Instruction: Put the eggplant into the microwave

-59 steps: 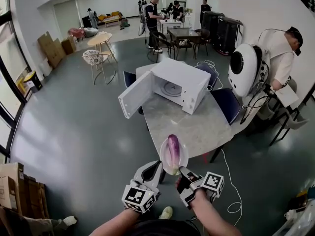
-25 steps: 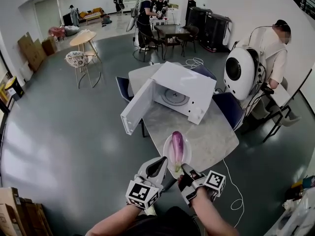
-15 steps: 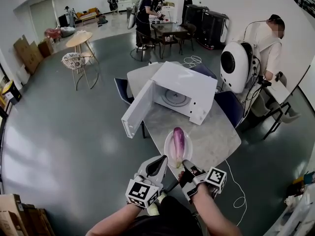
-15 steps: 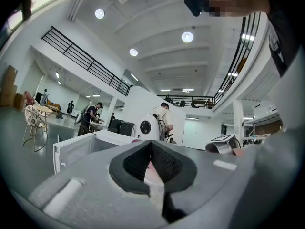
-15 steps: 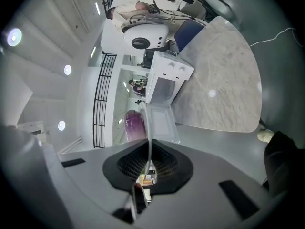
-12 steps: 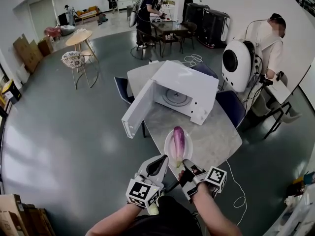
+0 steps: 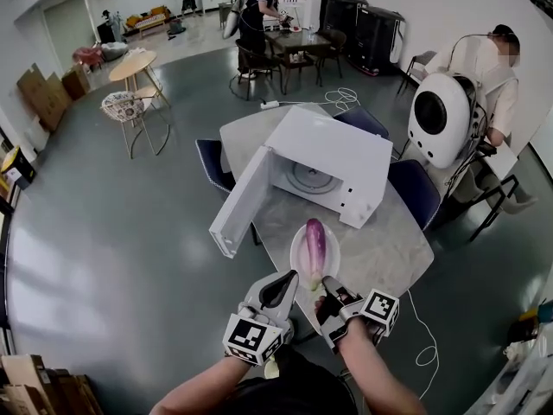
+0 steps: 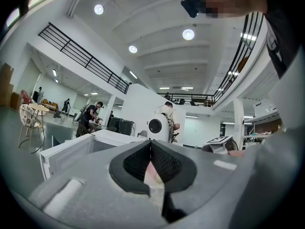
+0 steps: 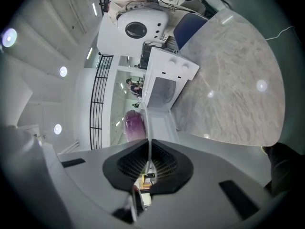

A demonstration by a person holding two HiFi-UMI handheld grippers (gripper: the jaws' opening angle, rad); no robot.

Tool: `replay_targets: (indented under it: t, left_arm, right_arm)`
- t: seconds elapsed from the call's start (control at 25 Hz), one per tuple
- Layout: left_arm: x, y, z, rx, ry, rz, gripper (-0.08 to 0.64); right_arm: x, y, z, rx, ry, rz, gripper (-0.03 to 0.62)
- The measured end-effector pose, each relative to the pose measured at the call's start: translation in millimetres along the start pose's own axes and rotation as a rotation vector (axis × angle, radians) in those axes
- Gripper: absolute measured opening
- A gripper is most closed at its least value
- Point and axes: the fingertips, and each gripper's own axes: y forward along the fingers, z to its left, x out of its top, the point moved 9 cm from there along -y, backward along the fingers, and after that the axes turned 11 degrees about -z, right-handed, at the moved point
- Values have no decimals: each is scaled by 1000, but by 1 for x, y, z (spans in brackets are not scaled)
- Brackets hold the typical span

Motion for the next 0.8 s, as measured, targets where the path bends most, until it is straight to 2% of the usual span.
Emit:
replay_targets:
  t: [0.48, 0.8]
  left_arm:
    - [-7, 78, 51, -19, 10, 21, 8]
    - [-18, 110, 72, -13, 3, 53, 8]
  right_arm:
    - [43, 77, 2, -22, 14, 0, 21]
    - [60, 111, -3, -33, 34, 11, 21]
